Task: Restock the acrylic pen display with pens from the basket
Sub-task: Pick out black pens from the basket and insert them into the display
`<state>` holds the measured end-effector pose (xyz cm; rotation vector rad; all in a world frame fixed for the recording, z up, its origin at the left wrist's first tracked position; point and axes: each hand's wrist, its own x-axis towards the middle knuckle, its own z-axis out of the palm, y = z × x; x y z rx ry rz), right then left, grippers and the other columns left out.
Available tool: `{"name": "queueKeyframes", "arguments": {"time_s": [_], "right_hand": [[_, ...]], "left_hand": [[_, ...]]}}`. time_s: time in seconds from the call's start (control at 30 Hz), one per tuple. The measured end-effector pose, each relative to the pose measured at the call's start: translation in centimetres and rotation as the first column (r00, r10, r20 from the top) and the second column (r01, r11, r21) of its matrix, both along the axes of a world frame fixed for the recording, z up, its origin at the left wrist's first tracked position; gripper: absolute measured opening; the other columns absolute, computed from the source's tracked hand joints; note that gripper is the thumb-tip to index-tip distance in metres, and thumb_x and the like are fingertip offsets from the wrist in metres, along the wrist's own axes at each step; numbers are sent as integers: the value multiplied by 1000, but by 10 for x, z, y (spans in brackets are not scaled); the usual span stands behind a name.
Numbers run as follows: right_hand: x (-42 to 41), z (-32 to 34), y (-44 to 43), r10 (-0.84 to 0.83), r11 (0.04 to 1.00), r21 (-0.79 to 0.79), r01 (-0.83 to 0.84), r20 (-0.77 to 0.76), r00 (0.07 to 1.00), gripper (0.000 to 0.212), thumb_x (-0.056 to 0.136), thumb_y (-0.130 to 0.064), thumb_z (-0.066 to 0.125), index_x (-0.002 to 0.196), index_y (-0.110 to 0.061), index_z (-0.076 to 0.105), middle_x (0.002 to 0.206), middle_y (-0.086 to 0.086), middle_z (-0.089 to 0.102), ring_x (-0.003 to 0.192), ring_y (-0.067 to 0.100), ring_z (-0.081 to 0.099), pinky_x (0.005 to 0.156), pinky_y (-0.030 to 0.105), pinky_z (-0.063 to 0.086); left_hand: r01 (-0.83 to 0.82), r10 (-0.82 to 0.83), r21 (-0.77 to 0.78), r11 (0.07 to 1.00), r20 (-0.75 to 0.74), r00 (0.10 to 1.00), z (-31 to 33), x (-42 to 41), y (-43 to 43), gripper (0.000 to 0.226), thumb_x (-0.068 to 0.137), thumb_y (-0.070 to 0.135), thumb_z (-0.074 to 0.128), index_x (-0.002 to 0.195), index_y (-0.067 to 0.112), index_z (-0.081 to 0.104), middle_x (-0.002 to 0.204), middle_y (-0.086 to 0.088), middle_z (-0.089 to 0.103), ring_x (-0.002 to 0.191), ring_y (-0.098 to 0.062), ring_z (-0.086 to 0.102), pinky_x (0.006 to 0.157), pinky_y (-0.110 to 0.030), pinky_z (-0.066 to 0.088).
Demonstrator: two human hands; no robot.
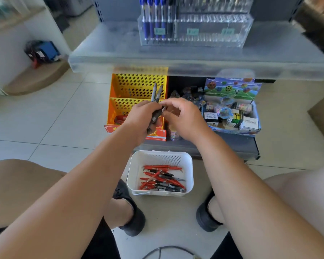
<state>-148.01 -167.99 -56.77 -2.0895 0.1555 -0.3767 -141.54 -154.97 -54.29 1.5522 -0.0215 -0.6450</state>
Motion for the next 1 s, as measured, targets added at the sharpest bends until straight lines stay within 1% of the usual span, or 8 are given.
{"name": "queueKeyframes", "arguments": {"time_s": [0.1,0.2,0.33,0.57,0.73,0.83,0.93,1.0], "right_hand": [[-1,21,-1,-8,996,-84,15,82,997,29,95,-21,63,122,-28,67,101,-16,52,87,7,56,82,28,47],[-1,45,-4,-49,970,-226,89,177,983,28,94,-25,65,121,-29,67,109,-8,48,101,11,54,86,32,49],[1,80,-9,-105,926,-323,194,273,956,26,94,-27,65,120,-21,69,112,-2,49,109,18,54,84,40,52],[10,116,-17,-137,944,-246,219,312,940,21,98,-24,60,114,-16,70,104,-5,57,96,16,58,75,32,46],[14,147,-30,-120,946,-257,197,287,950,18,100,-24,56,110,-18,69,96,-9,59,84,4,54,69,17,40],[14,167,-45,-114,939,-293,183,236,965,18,102,-24,52,107,-20,69,92,-7,60,82,8,56,68,25,44],[16,187,-60,-96,936,-318,154,190,977,19,103,-24,50,100,-20,69,82,-1,64,73,15,57,67,37,46],[21,198,-70,-89,936,-321,142,175,981,22,104,-24,48,94,-19,67,78,3,65,70,18,58,67,39,47]], "left_hand": [[-6,9,-101,995,30,1000,22,-1,-2,12,99,19,52,93,12,60,72,-7,53,48,-11,45,37,-18,27],[29,-15,-136,990,99,995,45,1,-3,15,101,23,50,89,15,56,73,-6,54,47,-12,47,37,-18,27],[67,-50,-269,961,68,996,79,9,-9,14,101,27,51,90,18,54,71,0,56,47,-9,48,35,-15,28],[45,-13,-356,933,92,996,123,17,-36,17,101,23,46,88,17,56,71,-1,54,47,-7,41,37,-16,26],[-72,147,-275,959,261,954,141,21,-54,15,99,20,48,93,12,58,79,-5,52,46,-9,38,39,-23,24],[-55,148,-303,952,296,944,151,24,-68,20,99,31,51,91,13,58,76,-8,47,45,-11,36,39,-22,25],[-32,139,-342,939,294,946,163,25,-83,32,100,41,51,82,15,55,63,-6,41,44,-14,31,40,-23,23],[-31,148,-361,932,299,943,172,27,-93,31,99,44,51,85,17,53,63,-6,38,45,-14,30,41,-24,24]]}}
